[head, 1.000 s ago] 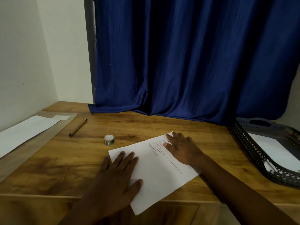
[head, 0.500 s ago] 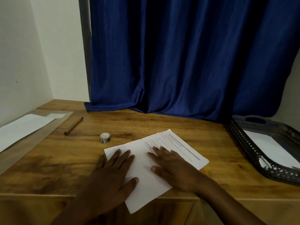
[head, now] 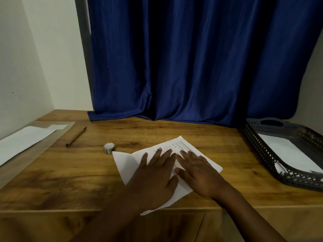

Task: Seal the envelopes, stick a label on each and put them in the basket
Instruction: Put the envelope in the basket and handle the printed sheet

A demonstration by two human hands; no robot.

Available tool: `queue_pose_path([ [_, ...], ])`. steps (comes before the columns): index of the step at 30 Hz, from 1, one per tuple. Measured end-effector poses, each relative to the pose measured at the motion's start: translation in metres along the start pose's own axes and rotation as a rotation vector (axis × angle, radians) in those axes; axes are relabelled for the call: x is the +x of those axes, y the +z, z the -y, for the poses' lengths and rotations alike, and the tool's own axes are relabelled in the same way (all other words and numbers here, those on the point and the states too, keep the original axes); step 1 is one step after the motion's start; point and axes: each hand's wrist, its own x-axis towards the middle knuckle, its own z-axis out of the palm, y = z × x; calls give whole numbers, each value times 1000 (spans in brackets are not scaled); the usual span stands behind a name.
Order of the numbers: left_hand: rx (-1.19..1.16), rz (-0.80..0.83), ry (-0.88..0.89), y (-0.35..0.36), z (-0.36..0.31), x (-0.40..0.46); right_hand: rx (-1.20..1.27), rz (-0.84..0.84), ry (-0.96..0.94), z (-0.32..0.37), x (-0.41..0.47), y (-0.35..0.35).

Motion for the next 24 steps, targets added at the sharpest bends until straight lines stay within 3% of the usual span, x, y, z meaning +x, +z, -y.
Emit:
queue_pose_path([
  [4, 10, 143, -25, 15, 4, 8, -14, 11, 4, 0, -1, -2],
  [14, -2, 108, -177, 16, 91, -63, -6, -15, 9, -4, 0, 3],
  [20, 86, 2, -269, 12, 77, -99, -58, -376, -101, 20, -29, -18],
  [22, 75, -49, -293, 6, 71, -106, 34, -295, -141, 35, -44, -19],
  [24, 50, -72, -302, 0, 66, -113, 100, -111, -176, 51, -58, -16],
])
